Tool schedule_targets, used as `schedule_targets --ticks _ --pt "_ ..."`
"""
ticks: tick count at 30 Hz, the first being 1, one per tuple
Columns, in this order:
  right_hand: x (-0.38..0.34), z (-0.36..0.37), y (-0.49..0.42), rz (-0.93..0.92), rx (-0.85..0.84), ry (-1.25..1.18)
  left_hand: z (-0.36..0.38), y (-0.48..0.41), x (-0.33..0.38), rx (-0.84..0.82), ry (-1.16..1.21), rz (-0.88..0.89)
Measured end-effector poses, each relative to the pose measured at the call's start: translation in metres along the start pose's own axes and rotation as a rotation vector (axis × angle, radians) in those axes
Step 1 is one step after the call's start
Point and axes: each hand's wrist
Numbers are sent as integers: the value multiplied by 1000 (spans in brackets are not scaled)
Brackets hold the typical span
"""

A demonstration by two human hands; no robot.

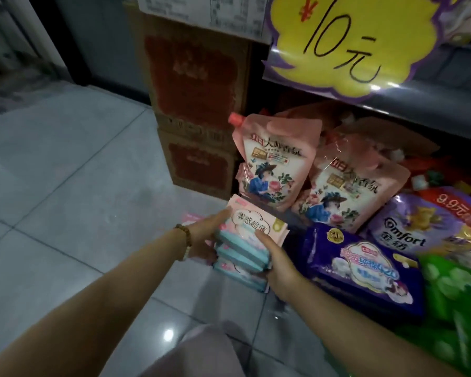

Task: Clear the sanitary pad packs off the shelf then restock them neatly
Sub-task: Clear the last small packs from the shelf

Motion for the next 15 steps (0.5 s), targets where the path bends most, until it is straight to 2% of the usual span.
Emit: schedule_targets --ticks 3,7,12,15 --pt "20 -9 -19 32 91 -5 13 -39 -20 -31 -2 -28" --pt "46 -25 -41 11 161 53 21 -85 -51 7 18 -20" --pt "64 -32 -61 38 254 90 26 -104 -69 52 99 30" --pt "83 -41 -90 -16 307 135 24 -108 -70 71 111 27"
Point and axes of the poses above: each hand's wrist, its own y-axis away from the middle knuckle, its own z-axis out of the palm, x = y × z, and after that the axes turned 2 degrees about -z, right-handed
